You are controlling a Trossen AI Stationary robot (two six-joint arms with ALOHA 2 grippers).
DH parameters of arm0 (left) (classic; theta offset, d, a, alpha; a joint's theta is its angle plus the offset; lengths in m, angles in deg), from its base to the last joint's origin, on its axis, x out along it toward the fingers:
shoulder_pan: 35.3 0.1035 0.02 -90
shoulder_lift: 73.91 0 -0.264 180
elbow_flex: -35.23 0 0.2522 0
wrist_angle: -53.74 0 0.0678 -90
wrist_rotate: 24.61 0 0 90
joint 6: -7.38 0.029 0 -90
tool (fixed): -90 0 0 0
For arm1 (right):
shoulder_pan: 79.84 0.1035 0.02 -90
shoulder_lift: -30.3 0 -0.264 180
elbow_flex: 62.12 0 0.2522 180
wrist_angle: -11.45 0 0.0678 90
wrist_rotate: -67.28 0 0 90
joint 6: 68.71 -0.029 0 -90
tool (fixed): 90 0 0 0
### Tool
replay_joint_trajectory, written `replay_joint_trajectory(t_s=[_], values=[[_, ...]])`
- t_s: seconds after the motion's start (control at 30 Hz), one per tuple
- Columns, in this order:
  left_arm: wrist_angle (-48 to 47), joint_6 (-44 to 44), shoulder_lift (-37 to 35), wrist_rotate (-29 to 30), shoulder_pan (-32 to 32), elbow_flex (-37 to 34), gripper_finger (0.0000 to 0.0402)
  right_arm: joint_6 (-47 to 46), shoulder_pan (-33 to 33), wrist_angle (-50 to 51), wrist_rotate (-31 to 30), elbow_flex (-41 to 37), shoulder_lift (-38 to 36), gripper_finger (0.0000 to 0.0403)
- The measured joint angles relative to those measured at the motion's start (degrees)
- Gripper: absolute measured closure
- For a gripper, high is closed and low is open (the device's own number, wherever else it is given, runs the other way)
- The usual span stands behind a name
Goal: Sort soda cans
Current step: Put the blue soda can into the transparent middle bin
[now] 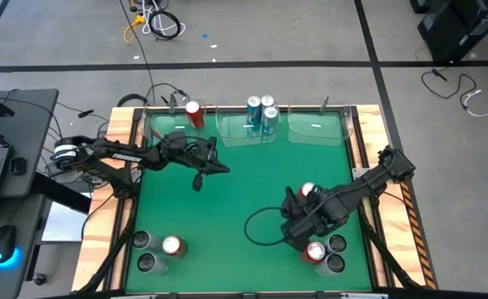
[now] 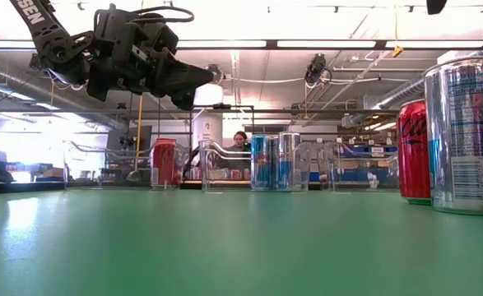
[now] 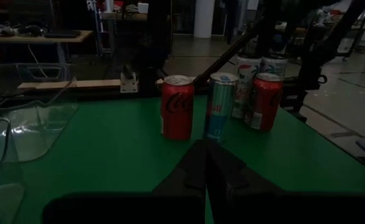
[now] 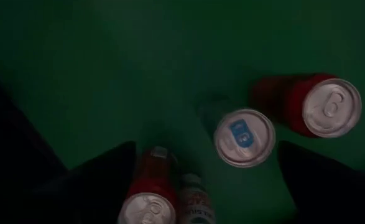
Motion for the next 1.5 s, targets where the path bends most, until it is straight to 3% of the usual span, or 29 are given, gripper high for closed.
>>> replay_joint_trajectory(t_s=[0.33, 0.87, 1.0, 1.17, 1.33, 1.5], values=[[-0.47, 0.33, 0.02, 0.0, 0.01, 0.0, 0.0397, -1.03, -0.45, -0.18, 3.89, -10.46, 0.19, 0.0018], [-0.22, 0.39, 0.02, 0.01, 0.01, 0.0, 0.0397, 3.25, -2.34, -12.53, 3.95, -20.87, 0.19, 0.0034], [-0.23, 0.39, 0.02, 0.03, 0.01, 0.0, 0.0397, 3.45, -2.53, -13.07, 3.95, -21.12, 0.19, 0.0071], [-0.23, 0.33, 0.02, 0.03, 0.01, 0.0, 0.0397, 5.0, -3.37, -13.24, 4.19, -21.09, 0.16, 0.0182], [-0.22, 0.26, 0.02, 0.03, 0.01, 0.0, 0.0397, 8.81, -5.01, -13.26, 4.28, -20.12, 0.21, 0.018], [-0.19, 0.54, 0.02, 0.03, 0.01, 0.0, 0.0397, 15.24, -7.92, -12.91, 4.18, -14.38, 0.23, 0.018]])
